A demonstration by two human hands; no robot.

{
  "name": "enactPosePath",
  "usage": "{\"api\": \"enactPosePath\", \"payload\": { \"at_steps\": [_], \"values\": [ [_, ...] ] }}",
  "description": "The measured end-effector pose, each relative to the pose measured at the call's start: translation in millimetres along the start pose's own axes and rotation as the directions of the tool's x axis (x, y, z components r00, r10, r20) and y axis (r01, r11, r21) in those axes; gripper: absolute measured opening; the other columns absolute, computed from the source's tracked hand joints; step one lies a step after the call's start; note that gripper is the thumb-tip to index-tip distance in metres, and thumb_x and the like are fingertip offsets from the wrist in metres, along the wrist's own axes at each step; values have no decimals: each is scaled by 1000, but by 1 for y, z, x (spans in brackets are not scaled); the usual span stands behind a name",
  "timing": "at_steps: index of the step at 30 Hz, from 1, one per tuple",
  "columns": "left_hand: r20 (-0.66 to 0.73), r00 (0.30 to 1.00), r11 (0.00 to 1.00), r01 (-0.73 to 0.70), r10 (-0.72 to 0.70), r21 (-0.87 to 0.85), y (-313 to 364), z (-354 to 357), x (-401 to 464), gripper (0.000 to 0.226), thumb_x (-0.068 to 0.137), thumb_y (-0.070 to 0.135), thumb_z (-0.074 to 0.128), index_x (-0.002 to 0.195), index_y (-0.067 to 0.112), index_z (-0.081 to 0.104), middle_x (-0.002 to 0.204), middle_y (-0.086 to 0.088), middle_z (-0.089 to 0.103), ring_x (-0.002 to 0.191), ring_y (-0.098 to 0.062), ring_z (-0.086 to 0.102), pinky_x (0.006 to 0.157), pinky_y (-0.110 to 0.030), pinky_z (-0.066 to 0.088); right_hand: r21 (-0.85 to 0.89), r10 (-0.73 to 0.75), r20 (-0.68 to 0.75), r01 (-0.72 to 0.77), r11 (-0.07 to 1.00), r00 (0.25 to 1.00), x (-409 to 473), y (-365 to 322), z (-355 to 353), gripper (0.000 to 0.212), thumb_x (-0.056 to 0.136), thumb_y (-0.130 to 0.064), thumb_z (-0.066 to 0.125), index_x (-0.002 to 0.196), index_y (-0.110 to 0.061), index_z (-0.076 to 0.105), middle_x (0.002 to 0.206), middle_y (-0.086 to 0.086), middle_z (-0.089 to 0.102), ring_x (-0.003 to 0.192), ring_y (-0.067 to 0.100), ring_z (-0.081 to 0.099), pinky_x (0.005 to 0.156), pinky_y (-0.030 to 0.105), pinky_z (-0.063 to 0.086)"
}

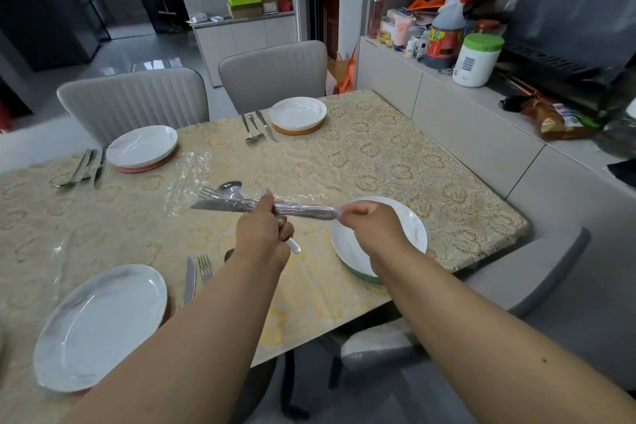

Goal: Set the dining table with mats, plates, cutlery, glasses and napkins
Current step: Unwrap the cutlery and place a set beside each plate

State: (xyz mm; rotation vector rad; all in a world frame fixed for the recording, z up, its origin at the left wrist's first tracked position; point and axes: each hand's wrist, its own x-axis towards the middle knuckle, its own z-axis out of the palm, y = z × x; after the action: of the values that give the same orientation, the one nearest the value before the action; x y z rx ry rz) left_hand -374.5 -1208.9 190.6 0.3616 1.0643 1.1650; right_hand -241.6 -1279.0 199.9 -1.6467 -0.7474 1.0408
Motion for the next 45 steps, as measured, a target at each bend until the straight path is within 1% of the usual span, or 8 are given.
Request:
{"api": "enactPosePath", "payload": {
  "at_steps": [7, 10, 14, 23, 28, 33, 38, 45],
  "values": [
    [-92, 996, 997, -3, -4, -73, 11, 0, 26, 31, 100, 20, 52, 71, 11, 44, 62, 1, 35, 32, -7, 27, 33, -18, 19, 188, 115, -202, -77, 979, 973, 26, -3, -25, 17, 94, -7, 42, 99, -6, 57, 68, 7, 59, 59, 20, 58, 71, 38, 53],
    [-77, 997, 1000, 3, -4, -15, 2, 11, 27, 30, 100, 22, 53, 73, 11, 44, 59, 1, 31, 30, -7, 24, 34, -15, 20, 71, 51, -73, -45, 996, 996, 38, -7, -36, 12, 92, -11, 46, 97, -6, 56, 70, 10, 58, 53, 22, 58, 53, 32, 50],
    [-47, 999, 997, 2, 1, 77, -11, 30, 26, 34, 100, 25, 52, 70, 12, 42, 43, 4, 25, 29, -9, 20, 32, -9, 24, -506, 27, 334, 156, 848, 942, 59, -8, -59, 17, 90, -31, 62, 94, -15, 66, 65, -1, 64, 51, 12, 52, 48, 21, 39],
    [-132, 988, 997, -71, 76, 39, -48, 62, 52, 36, 99, 23, 54, 67, 12, 41, 39, 5, 31, 29, -8, 21, 33, -13, 18, -563, 175, 516, 178, 807, 838, 126, 9, -118, 18, 96, -25, 55, 86, -15, 66, 60, -3, 58, 47, 8, 48, 45, 14, 38],
    [-216, 960, 978, -146, 176, 150, -59, 75, 58, 38, 100, 30, 50, 68, 12, 40, 35, 5, 27, 27, -9, 22, 32, -13, 30, -491, 311, 455, -56, 869, 834, 177, 35, -183, 20, 92, -25, 62, 76, -13, 68, 66, 6, 56, 52, 15, 43, 44, 26, 26],
    [-217, 962, 972, -120, 164, 200, -81, 78, 61, 38, 99, 33, 52, 69, 13, 41, 38, 4, 27, 28, -11, 23, 35, -17, 33, -298, 360, 128, -310, 903, 924, 206, 71, -212, 10, 93, -6, 59, 83, -7, 64, 71, 8, 57, 54, 16, 50, 43, 20, 38],
    [-216, 968, 983, -90, 124, 162, -105, 90, 61, 35, 99, 27, 53, 69, 12, 42, 50, -2, 27, 28, -9, 23, 31, -10, 25, -581, 431, 59, -320, 748, 900, 216, 101, -189, 27, 92, -7, 57, 117, 3, 61, 112, 16, 61, 91, 25, 57, 71, 30, 47],
    [-180, 980, 982, -49, 83, 181, -115, 99, 67, 36, 99, 28, 53, 67, 14, 42, 46, 0, 28, 28, -9, 22, 34, -8, 26, -646, 477, 59, -331, 688, 877, 217, 121, -172, 11, 88, -11, 64, 79, -5, 63, 71, 10, 59, 70, 24, 57, 80, 34, 54]
  ]
}}
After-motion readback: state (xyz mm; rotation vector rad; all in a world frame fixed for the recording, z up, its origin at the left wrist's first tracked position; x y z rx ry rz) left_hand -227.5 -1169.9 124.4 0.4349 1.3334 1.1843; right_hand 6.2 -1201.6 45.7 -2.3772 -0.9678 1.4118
